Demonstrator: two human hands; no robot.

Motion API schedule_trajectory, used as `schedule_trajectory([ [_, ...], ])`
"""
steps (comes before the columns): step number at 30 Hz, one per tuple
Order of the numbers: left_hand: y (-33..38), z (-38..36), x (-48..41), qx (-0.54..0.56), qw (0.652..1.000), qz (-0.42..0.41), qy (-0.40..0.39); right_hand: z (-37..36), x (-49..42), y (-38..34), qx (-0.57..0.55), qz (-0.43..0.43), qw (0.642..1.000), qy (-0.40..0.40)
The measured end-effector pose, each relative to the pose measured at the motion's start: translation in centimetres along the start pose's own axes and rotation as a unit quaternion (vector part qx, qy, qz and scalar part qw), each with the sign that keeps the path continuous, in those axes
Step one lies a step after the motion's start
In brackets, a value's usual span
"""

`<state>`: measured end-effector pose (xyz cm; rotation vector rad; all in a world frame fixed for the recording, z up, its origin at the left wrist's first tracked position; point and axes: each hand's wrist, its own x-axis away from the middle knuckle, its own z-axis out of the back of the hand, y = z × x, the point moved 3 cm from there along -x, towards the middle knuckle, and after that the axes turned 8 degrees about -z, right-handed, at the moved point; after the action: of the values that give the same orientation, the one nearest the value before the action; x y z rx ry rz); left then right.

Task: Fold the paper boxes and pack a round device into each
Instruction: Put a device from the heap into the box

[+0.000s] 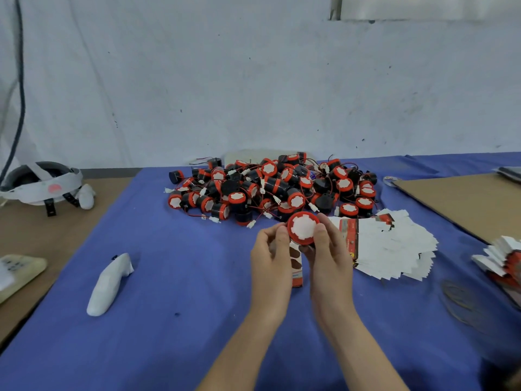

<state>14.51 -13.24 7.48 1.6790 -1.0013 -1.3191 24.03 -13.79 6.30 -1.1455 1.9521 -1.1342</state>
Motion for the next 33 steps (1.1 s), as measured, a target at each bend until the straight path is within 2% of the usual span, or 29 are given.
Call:
schedule_trajectory([
  [10, -1.1, 1.2, -0.8, 0.01, 0.999, 0.032, 0.005, 0.6, 0.1, -0.2, 0.068, 0.042, 0.997, -0.011],
  [14, -0.9, 2.3, -2.0, -0.012, 1.0, -0.005, 0.007, 1.1, 0.4, -0.2, 0.084, 0.058, 0.995, -0.007],
  [19, -0.9, 1.6, -0.4, -0.047, 0.998, -0.033, -0.026, 0.8, 0.5, 0.4, 0.016, 0.027, 0.999, 0.009],
  [23, -1.0, 0.4, 1.0, -0.017, 0.999, -0.039, -0.017, -0.1, 0.7, 1.3, -0.038, -0.015, 0.999, 0.022],
  [27, -1.3, 0.6, 1.2, 0.039, 0.999, -0.005, -0.026, -1.0, 1.4, 1.7, 0.0, -0.002, 1.0, 0.009],
  [30, -1.8, 1.3, 1.1, 0.078, 0.995, 0.05, -0.047, -1.4, 1.7, 1.8, 0.045, 0.03, 0.998, -0.028],
  [33, -1.8, 3.4, 0.8, 0.044, 0.998, 0.028, -0.028, -0.8, 1.8, 1.9, 0.107, 0.039, 0.991, -0.067],
])
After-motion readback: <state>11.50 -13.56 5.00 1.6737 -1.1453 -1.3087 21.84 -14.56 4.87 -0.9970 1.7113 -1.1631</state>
